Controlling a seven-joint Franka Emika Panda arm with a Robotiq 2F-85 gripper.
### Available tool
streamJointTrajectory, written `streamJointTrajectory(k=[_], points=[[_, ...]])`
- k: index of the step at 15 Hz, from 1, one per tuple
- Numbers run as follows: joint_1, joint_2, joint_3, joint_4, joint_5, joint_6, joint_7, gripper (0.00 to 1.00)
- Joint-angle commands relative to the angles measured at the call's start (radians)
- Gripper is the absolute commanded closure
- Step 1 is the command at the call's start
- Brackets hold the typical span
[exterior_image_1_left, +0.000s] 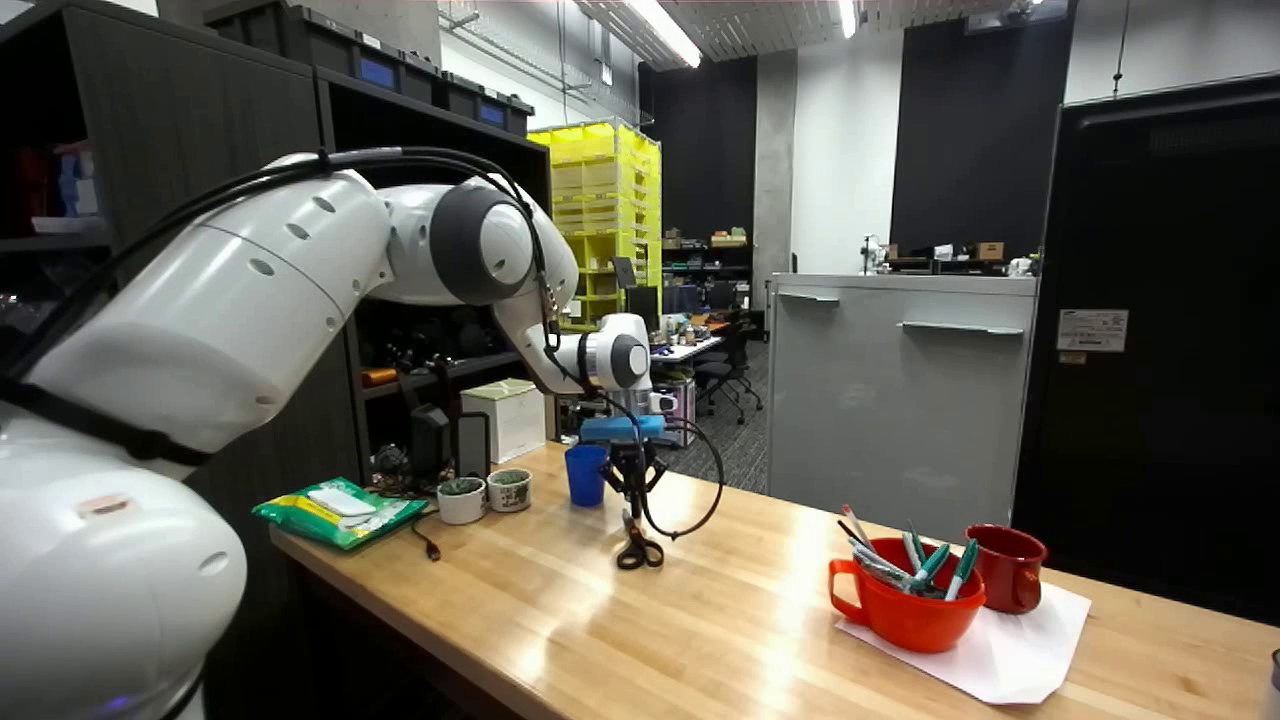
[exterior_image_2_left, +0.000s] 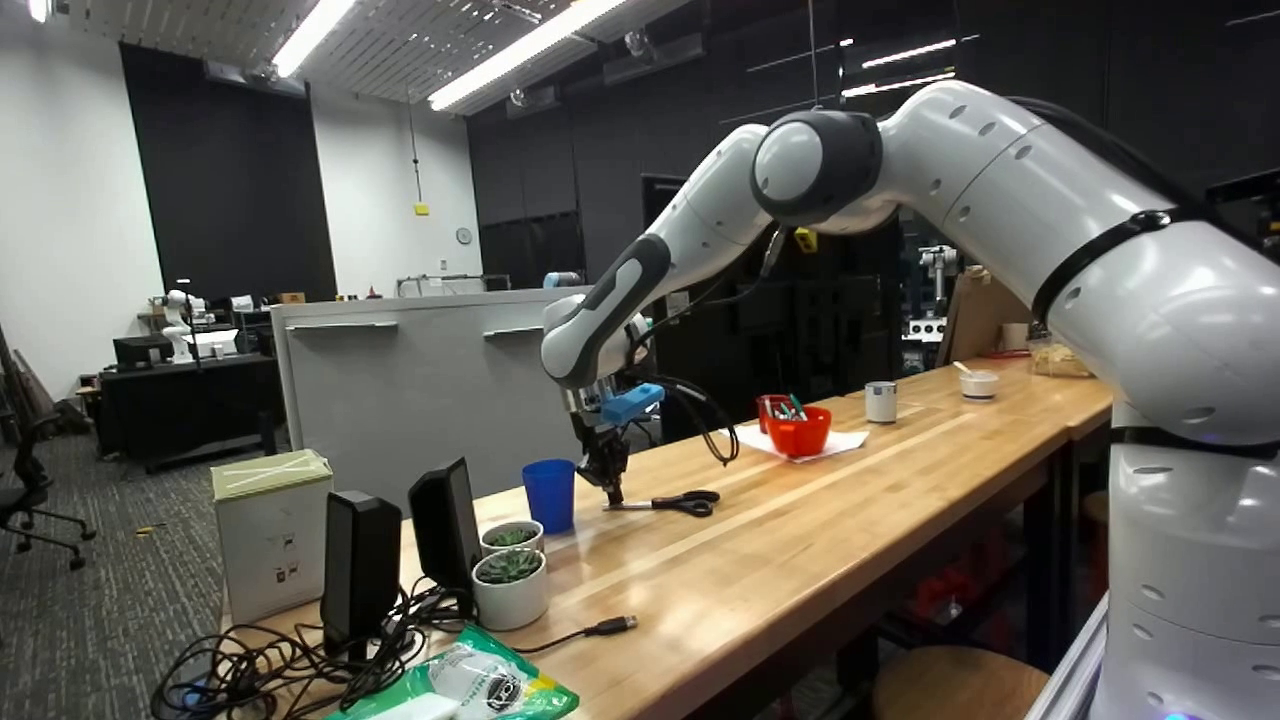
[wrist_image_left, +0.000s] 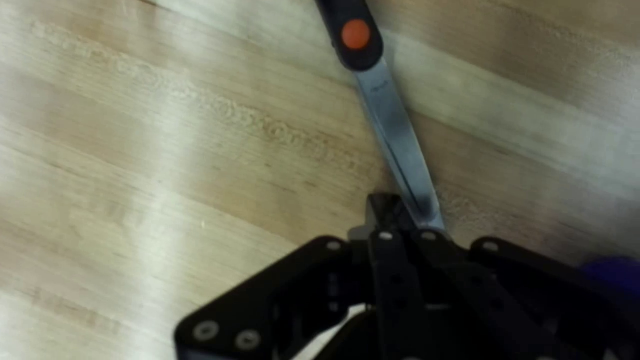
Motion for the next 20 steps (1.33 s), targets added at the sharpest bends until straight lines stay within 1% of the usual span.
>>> streamJointTrajectory(k=[1,20], points=[[0.006,0.017,0.008,0.019,-0.010,-0.024,-0.007,1.00],[0.004,0.012,0.025,-0.001,0.000,-0.033,-0.033,1.00]])
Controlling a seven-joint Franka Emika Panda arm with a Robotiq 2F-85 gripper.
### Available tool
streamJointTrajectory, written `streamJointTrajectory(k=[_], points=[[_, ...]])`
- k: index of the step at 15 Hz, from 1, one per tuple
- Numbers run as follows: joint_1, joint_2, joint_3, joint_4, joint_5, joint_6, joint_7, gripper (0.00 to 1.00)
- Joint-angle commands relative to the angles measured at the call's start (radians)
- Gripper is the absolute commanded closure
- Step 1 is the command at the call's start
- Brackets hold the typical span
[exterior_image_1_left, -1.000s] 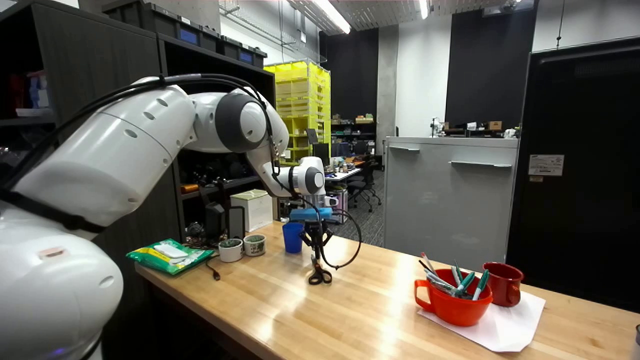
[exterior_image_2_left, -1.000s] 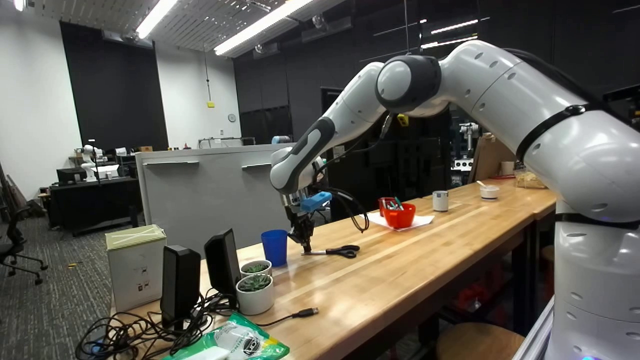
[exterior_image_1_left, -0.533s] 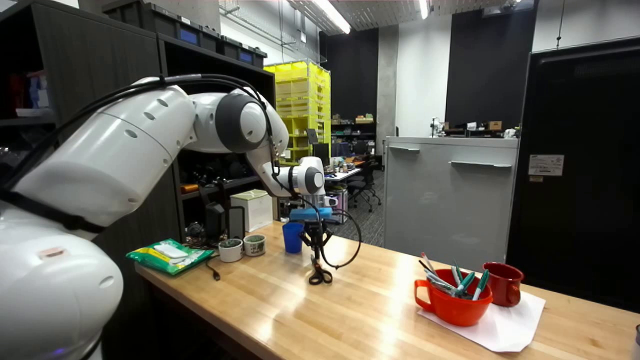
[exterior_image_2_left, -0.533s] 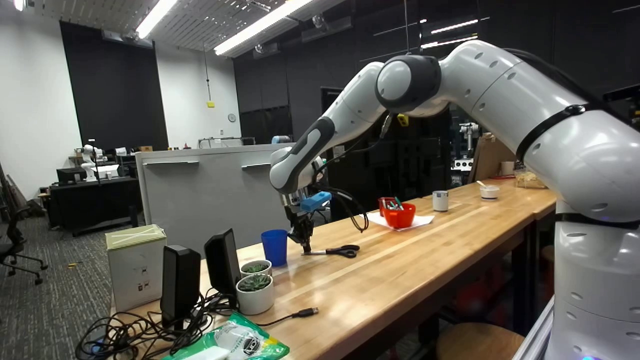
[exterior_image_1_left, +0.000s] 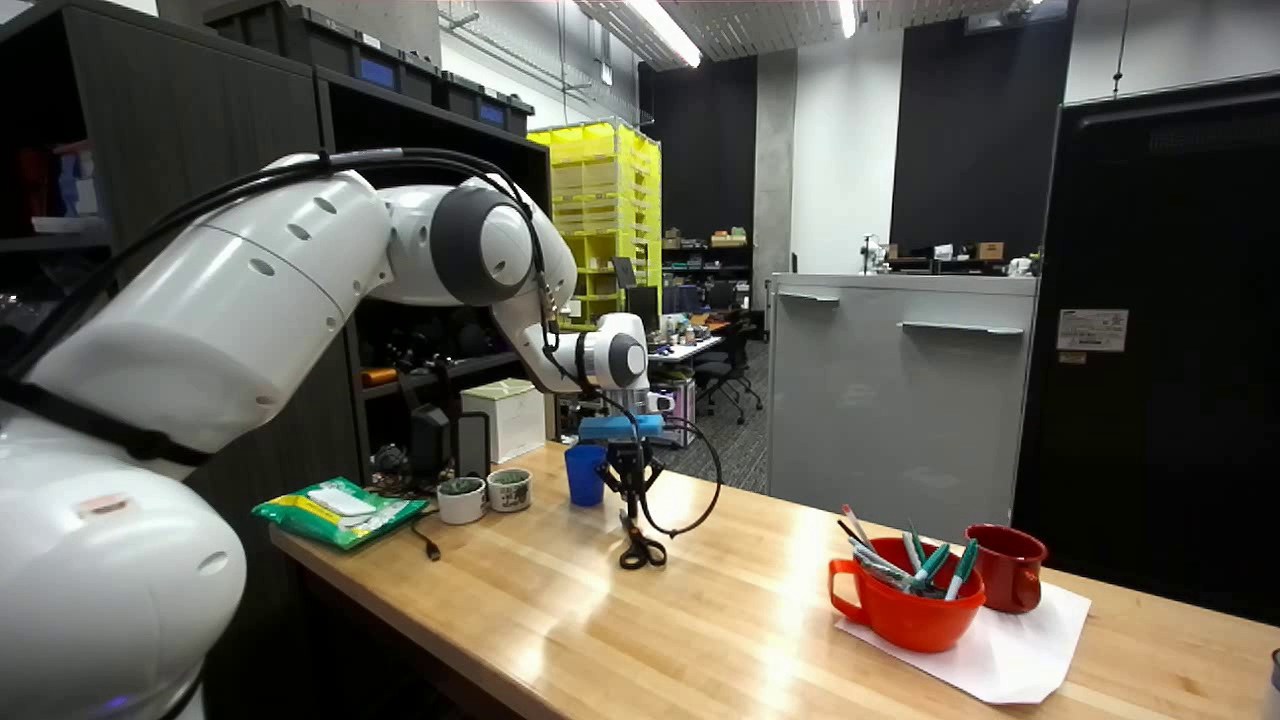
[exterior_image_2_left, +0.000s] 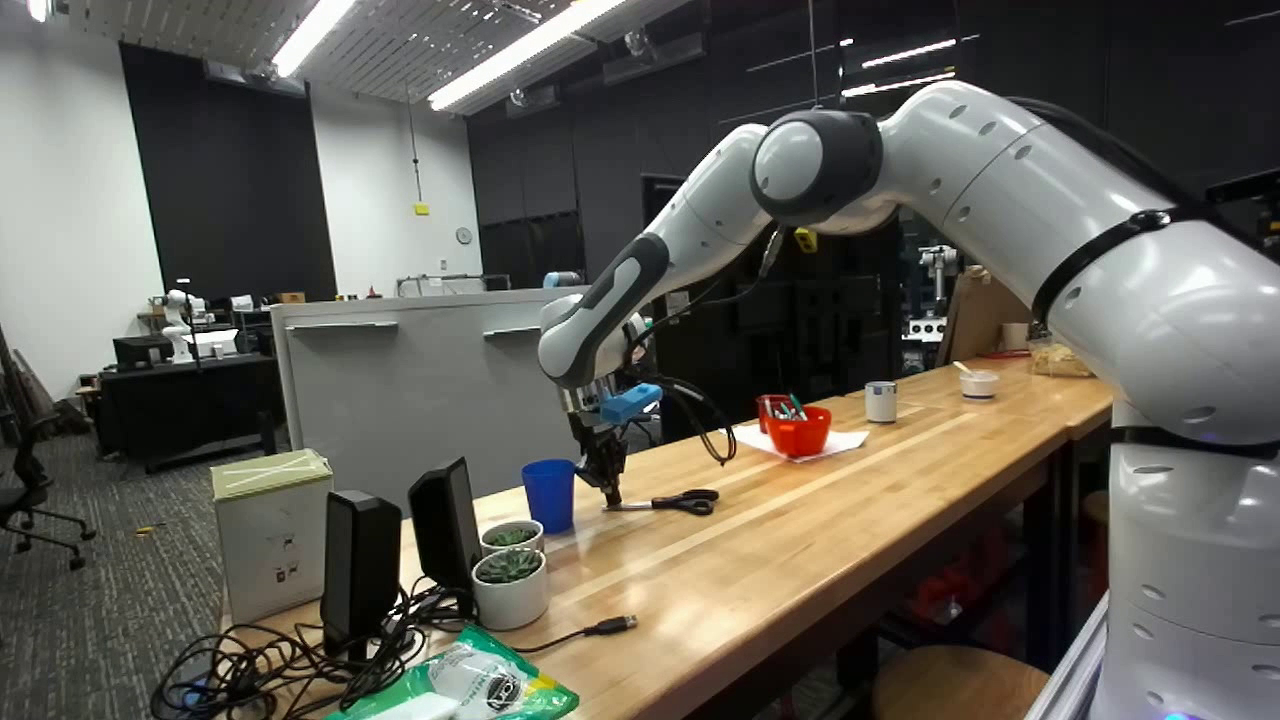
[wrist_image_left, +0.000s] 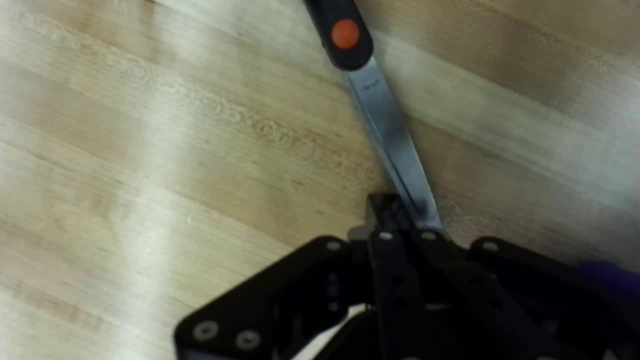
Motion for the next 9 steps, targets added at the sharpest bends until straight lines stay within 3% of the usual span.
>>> streamJointTrajectory(k=[1,9], points=[[0.004,0.008,0.017,-0.009,0.001,-0.019,-0.014,1.00],[0.001,0.000,0.030,-0.026,0.006,-0.027,-0.040,1.00]])
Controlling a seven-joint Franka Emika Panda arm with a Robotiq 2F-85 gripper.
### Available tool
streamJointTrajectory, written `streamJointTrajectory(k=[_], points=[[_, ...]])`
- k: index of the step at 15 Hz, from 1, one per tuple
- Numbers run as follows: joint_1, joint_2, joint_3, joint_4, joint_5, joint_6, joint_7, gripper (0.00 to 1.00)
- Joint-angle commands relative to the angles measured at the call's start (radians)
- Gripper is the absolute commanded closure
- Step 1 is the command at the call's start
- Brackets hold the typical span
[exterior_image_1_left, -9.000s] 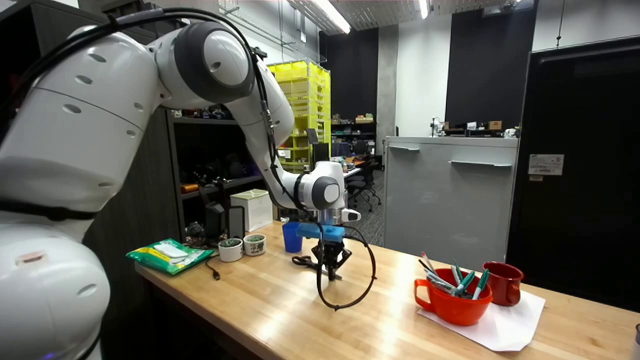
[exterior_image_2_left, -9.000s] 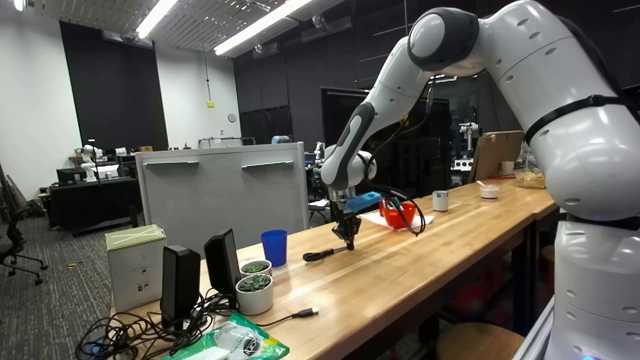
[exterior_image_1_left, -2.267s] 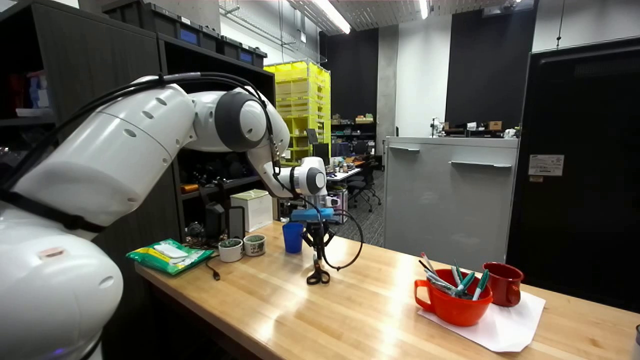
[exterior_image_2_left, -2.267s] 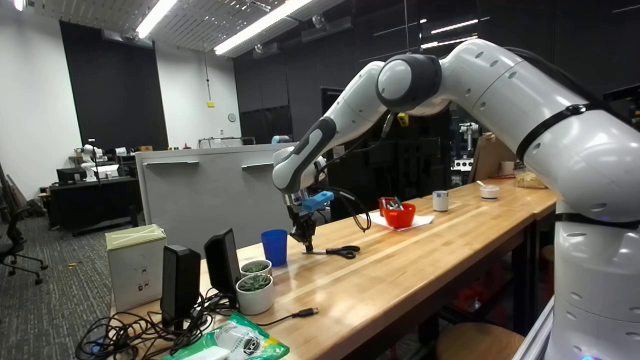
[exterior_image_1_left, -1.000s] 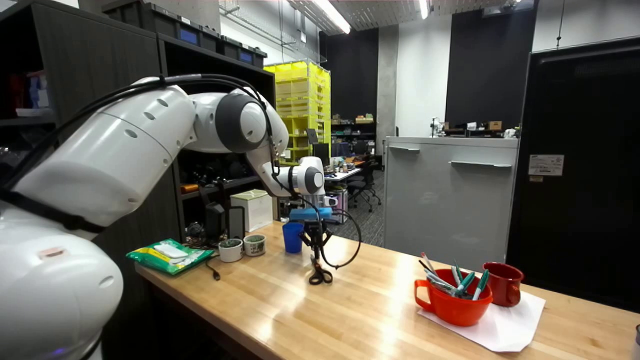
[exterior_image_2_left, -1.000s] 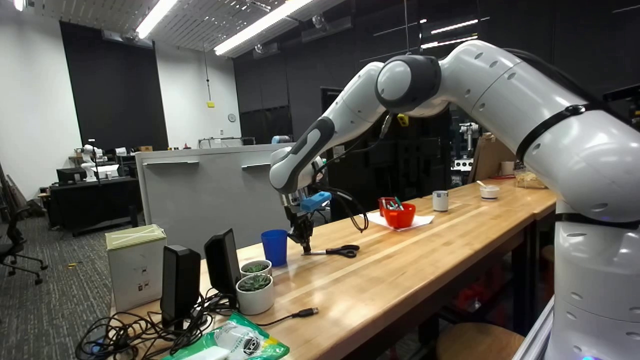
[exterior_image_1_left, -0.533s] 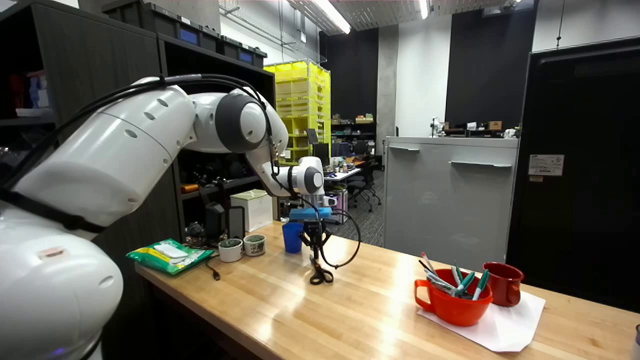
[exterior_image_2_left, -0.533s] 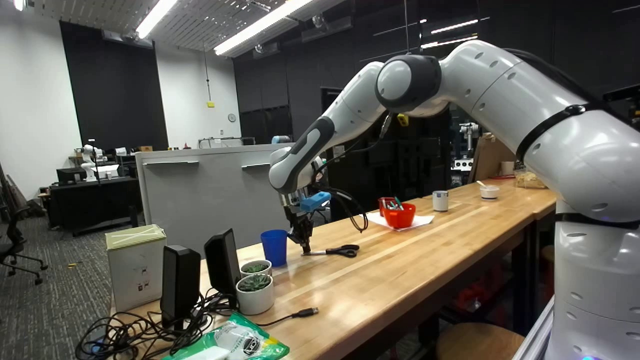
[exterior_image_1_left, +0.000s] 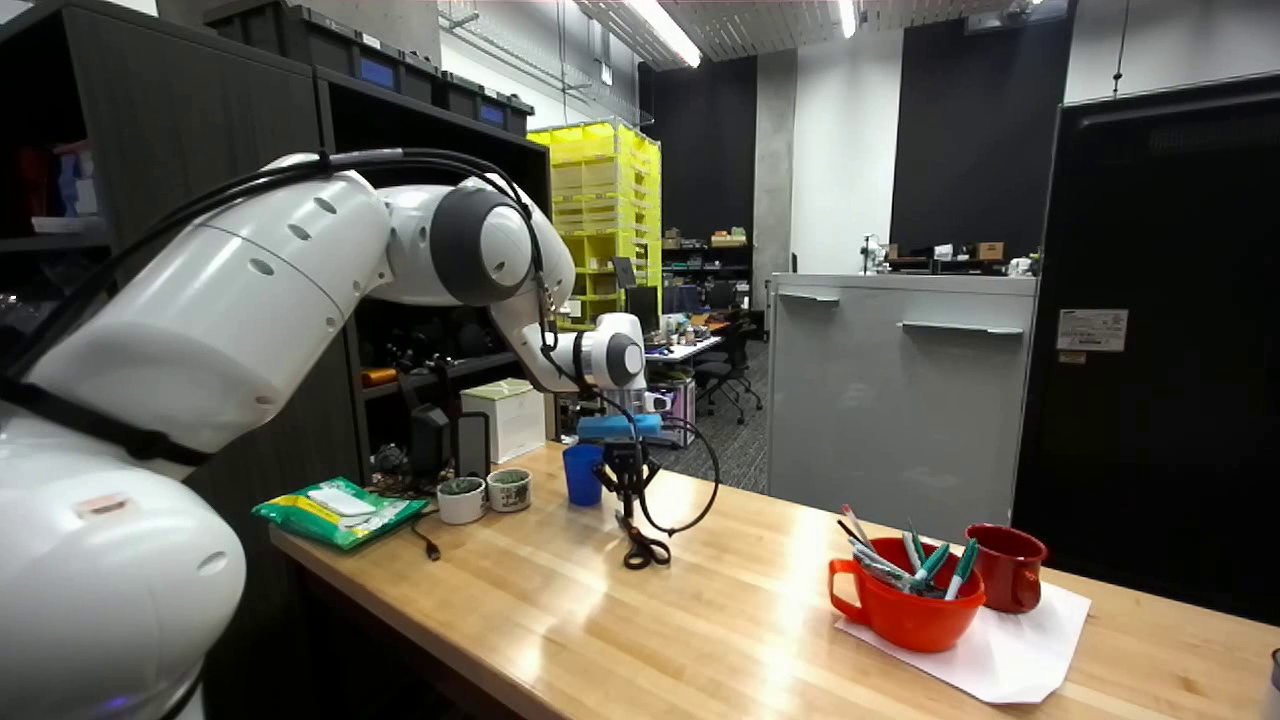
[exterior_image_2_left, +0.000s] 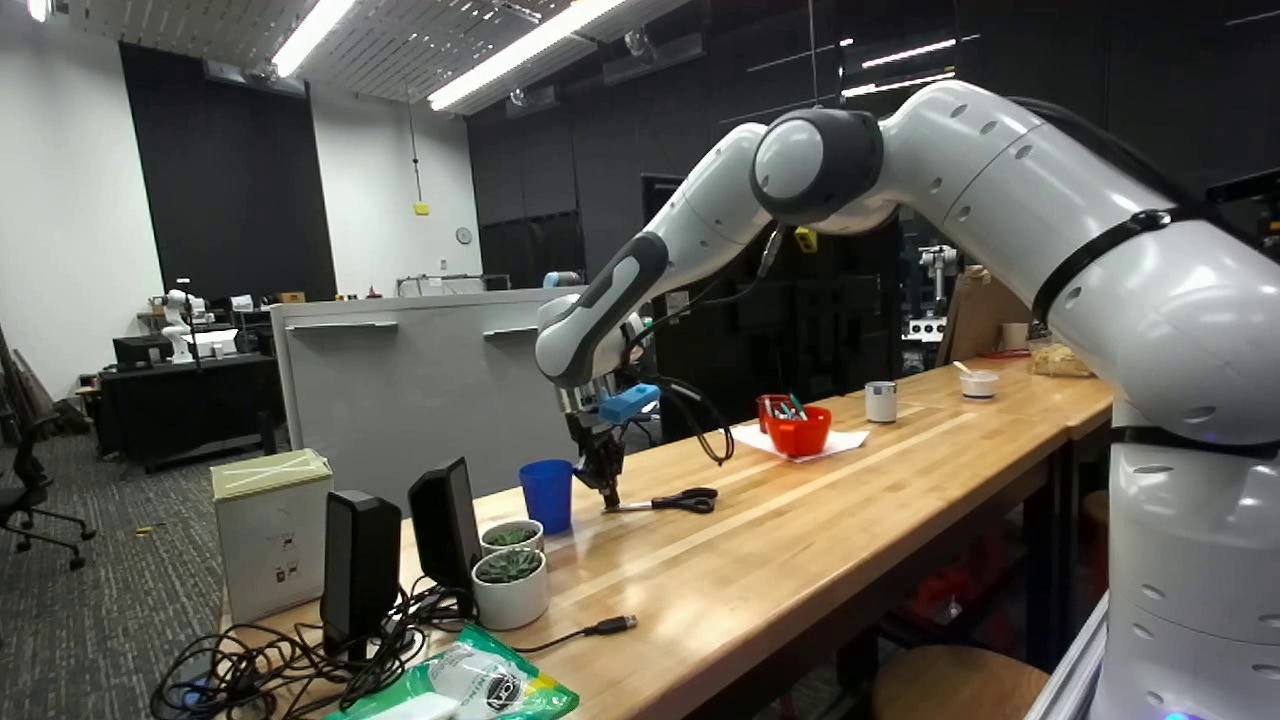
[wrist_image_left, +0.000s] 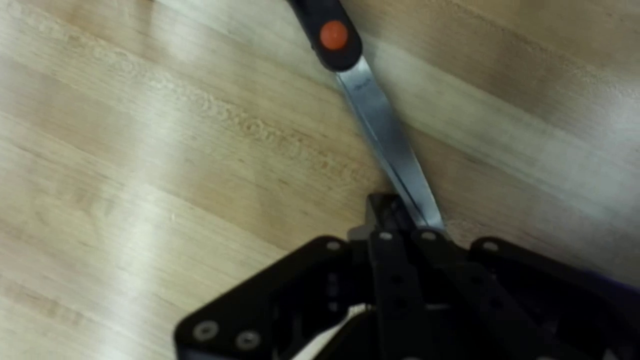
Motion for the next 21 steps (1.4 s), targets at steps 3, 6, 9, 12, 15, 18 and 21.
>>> streamJointTrajectory(k=[3,6,9,12,15,18,21], points=[[0.001,-0.003,0.021,-0.031,0.007,-0.017,-0.018,1.00],[-0.001,-0.006,0.023,-0.037,0.008,-0.019,-0.022,1.00],[0.000,-0.010,0.024,-0.044,0.005,-0.018,-0.028,1.00],[0.000,-0.015,0.025,-0.052,0.005,-0.019,-0.034,1.00],[0.001,-0.018,0.027,-0.059,0.004,-0.021,-0.037,1.00],[0.001,-0.021,0.027,-0.064,0.004,-0.023,-0.038,1.00],[0.002,-0.023,0.028,-0.071,0.003,-0.023,-0.042,1.00]])
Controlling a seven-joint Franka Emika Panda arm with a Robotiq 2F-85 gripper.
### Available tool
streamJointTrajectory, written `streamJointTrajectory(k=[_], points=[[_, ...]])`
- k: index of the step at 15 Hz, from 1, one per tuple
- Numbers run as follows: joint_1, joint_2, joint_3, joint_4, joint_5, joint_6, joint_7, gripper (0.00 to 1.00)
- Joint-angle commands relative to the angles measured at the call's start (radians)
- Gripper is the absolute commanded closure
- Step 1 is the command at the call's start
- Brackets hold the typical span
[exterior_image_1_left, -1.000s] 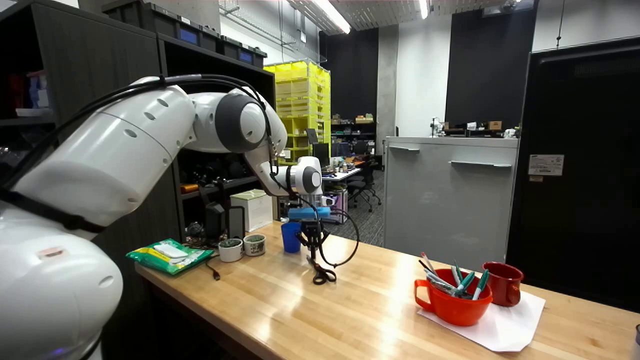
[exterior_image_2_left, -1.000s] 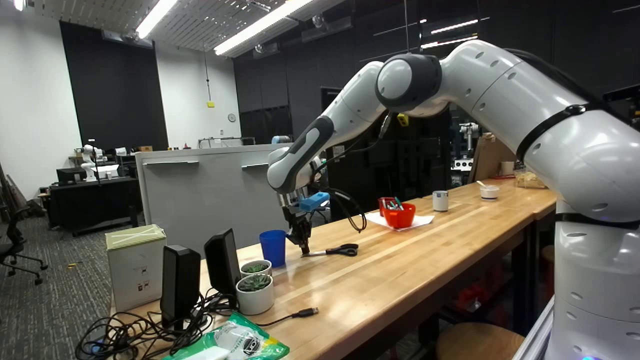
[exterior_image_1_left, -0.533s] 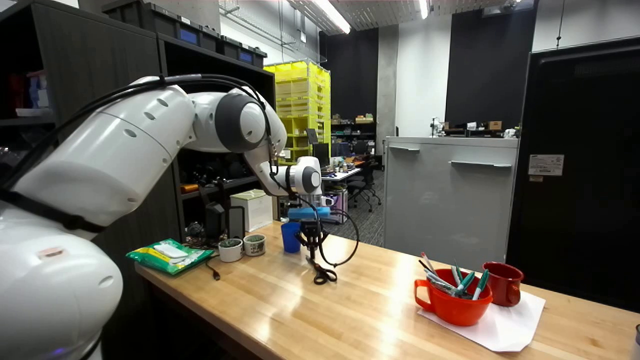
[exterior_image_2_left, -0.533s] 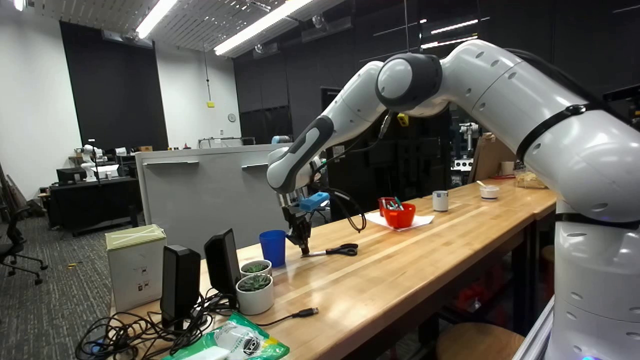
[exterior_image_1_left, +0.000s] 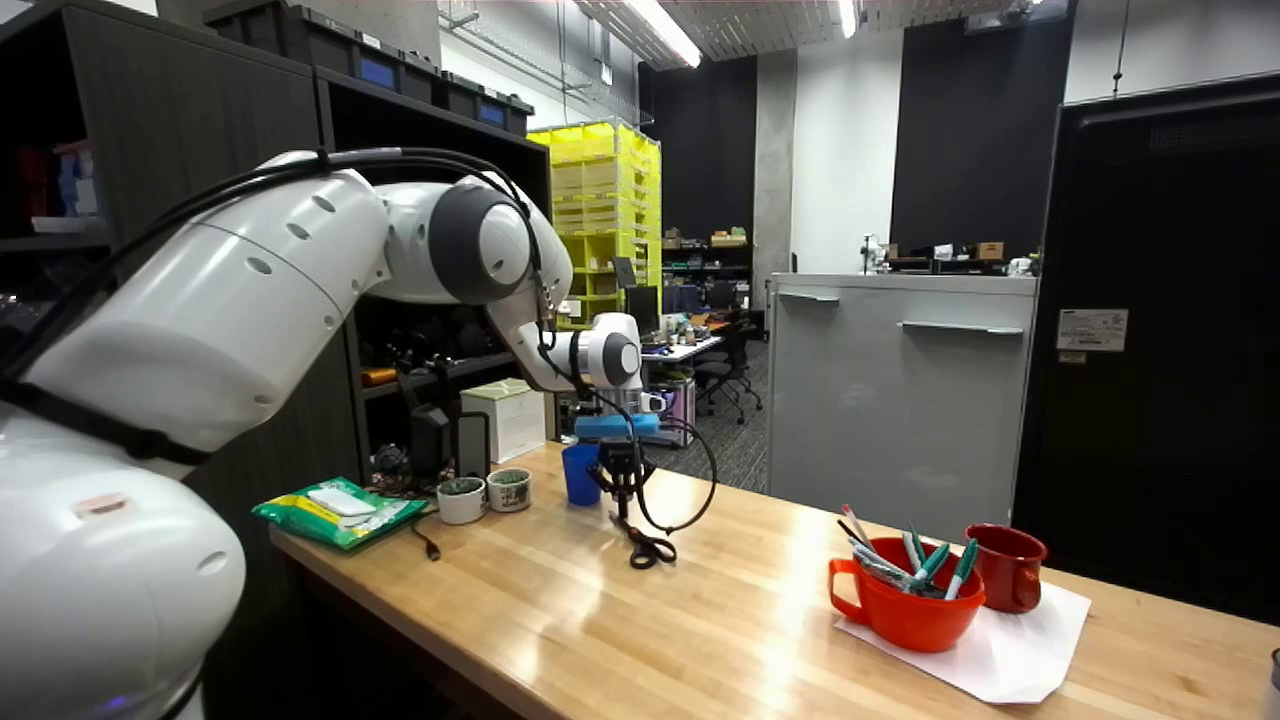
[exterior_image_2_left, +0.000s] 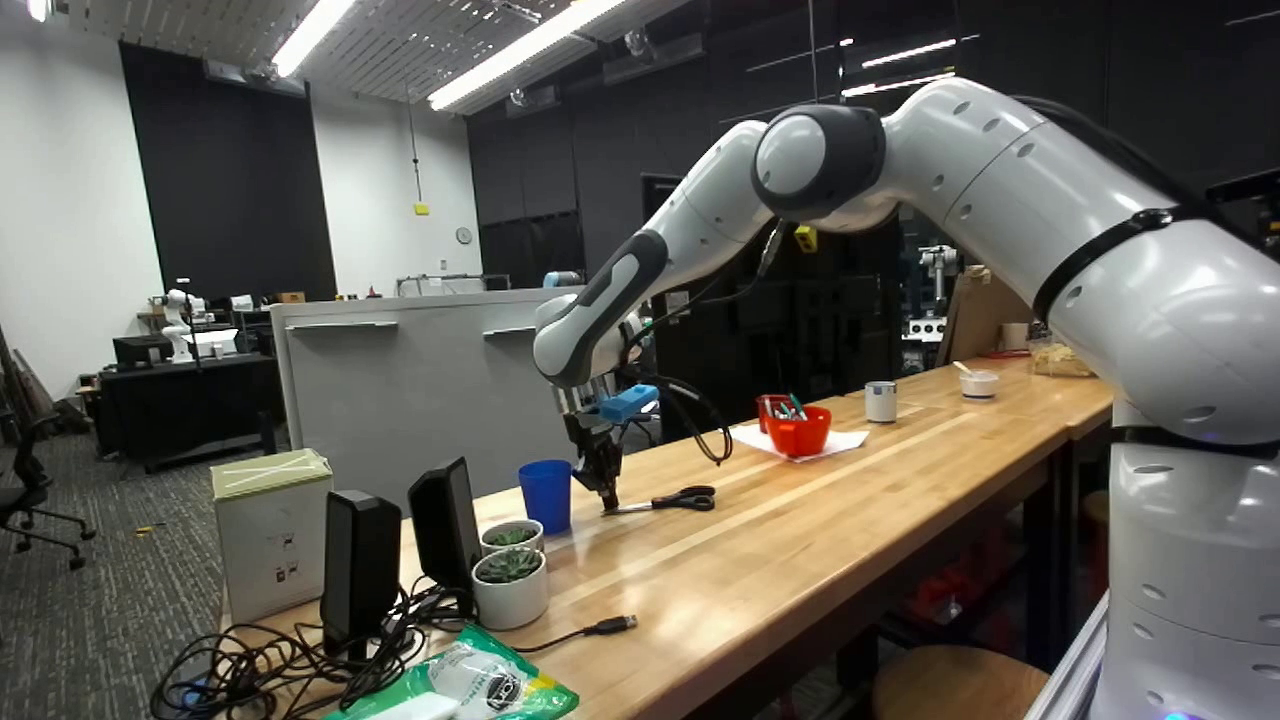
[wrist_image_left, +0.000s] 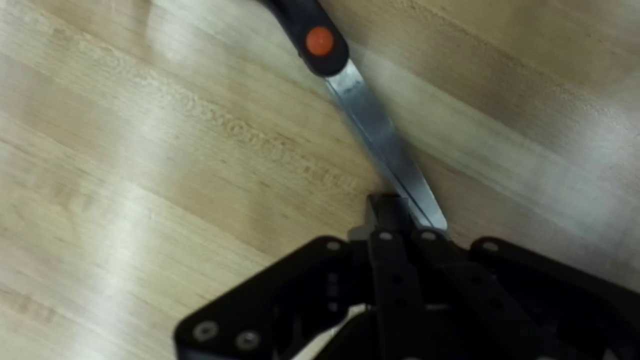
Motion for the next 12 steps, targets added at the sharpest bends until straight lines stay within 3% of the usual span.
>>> streamJointTrajectory(k=[1,12], points=[[0.002,-0.016,0.016,-0.060,0.003,-0.013,-0.007,1.00],[0.003,-0.043,0.023,-0.110,0.001,-0.005,-0.014,1.00]])
